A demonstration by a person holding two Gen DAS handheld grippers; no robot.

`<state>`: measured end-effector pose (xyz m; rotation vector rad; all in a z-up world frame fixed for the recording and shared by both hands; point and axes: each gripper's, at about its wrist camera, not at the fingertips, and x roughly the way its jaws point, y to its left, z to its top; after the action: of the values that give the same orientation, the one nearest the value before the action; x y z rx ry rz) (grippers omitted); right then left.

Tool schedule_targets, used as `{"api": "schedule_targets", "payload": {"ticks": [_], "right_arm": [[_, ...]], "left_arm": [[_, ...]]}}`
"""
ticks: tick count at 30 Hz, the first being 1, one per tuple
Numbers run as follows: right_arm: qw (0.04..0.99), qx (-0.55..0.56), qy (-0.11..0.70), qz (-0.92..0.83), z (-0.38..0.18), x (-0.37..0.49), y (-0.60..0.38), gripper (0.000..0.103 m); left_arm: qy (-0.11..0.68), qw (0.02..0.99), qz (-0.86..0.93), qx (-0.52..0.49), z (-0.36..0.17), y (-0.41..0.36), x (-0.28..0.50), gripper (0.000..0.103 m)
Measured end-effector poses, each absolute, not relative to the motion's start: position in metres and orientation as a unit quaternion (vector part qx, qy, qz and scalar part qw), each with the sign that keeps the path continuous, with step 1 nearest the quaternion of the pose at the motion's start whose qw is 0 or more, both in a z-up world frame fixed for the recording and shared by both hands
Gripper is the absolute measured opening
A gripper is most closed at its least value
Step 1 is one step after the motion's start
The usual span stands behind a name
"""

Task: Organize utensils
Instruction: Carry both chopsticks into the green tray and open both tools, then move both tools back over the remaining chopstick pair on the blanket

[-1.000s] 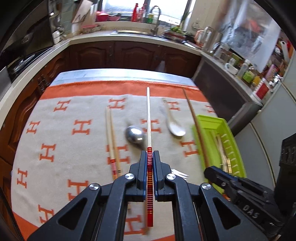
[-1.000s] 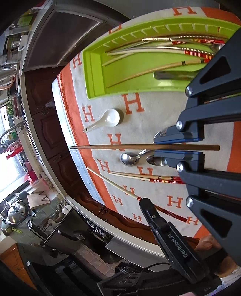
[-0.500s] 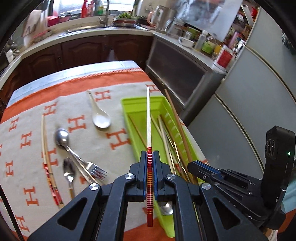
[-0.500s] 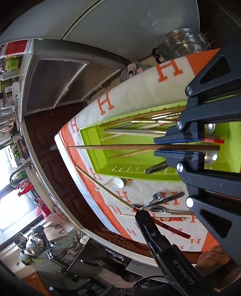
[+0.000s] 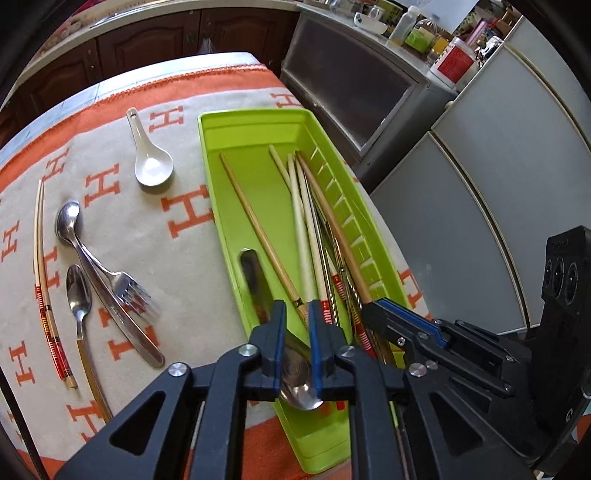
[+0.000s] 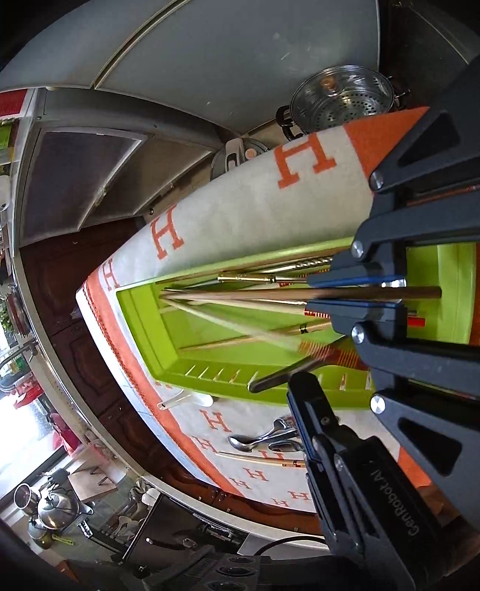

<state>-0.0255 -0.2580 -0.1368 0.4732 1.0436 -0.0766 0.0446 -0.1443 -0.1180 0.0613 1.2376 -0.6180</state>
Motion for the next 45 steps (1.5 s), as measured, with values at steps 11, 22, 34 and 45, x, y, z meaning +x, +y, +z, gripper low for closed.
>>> {"api": "schedule_targets", "payload": {"ticks": [11,22,34,45], "right_arm": [[0.842,0.224,0.490,-0.041,-0.132,-0.027,-0.259,0.007],[0.842,0.220,0.492,-0.032,-0.130,-0.028,-0.249,0.010],[0.850,0.205,0.485,-0.015,-0.119,-0.027,-0.229,0.010],[0.867,0.154,0.473,0.033,-0.095,-0.007,-0.181,0.010]], "left_arm": [[0.548,0.791,-0.272,0.009,-0.103,-0.126,0.043,0.022],[0.527,0.820,-0.223,-0.028,-0.090,-0.089,0.057,0.032],[0.496,0.854,-0.146,-0.055,-0.073,-0.010,0.076,0.034],[0.441,0.895,-0.066,-0.018,-0.059,0.061,0.084,0.044]]}}
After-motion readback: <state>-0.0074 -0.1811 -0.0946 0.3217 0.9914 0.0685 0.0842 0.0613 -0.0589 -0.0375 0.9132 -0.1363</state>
